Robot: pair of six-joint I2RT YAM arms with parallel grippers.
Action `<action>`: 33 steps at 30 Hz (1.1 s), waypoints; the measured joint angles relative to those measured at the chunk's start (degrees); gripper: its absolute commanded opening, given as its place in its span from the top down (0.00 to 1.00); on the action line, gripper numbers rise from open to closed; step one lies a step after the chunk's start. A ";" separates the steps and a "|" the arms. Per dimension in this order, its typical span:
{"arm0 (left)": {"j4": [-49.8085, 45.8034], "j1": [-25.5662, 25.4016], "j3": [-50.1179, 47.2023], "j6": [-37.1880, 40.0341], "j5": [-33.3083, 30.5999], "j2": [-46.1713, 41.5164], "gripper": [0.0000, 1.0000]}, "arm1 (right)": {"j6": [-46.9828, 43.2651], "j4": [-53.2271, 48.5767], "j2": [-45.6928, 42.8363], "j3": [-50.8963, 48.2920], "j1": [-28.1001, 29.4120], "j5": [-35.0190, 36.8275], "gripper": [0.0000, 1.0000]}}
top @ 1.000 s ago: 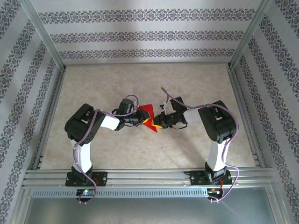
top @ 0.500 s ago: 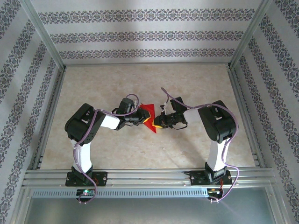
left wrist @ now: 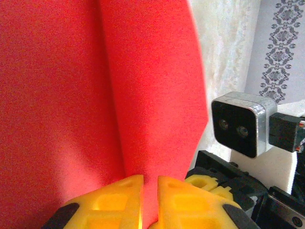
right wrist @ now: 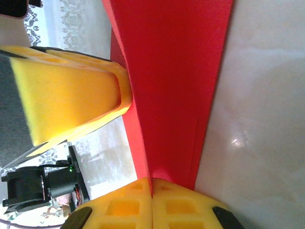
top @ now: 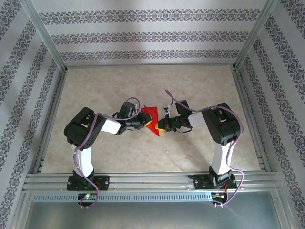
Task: Fold a paper plane with a square sheet of paper (pick it up from the middle)
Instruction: Fourth fold the wing at the center of the table.
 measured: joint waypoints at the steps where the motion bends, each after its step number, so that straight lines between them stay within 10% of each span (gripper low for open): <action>1: 0.02 0.13 -0.68 0.00 -0.39 -0.33 0.85 | -0.39 0.02 0.00 -0.02 0.00 -0.07 0.93; 33: 0.83 0.70 -2.08 -2.25 -2.51 -0.79 0.84 | 1.03 -0.20 -0.85 -0.15 0.02 1.07 0.86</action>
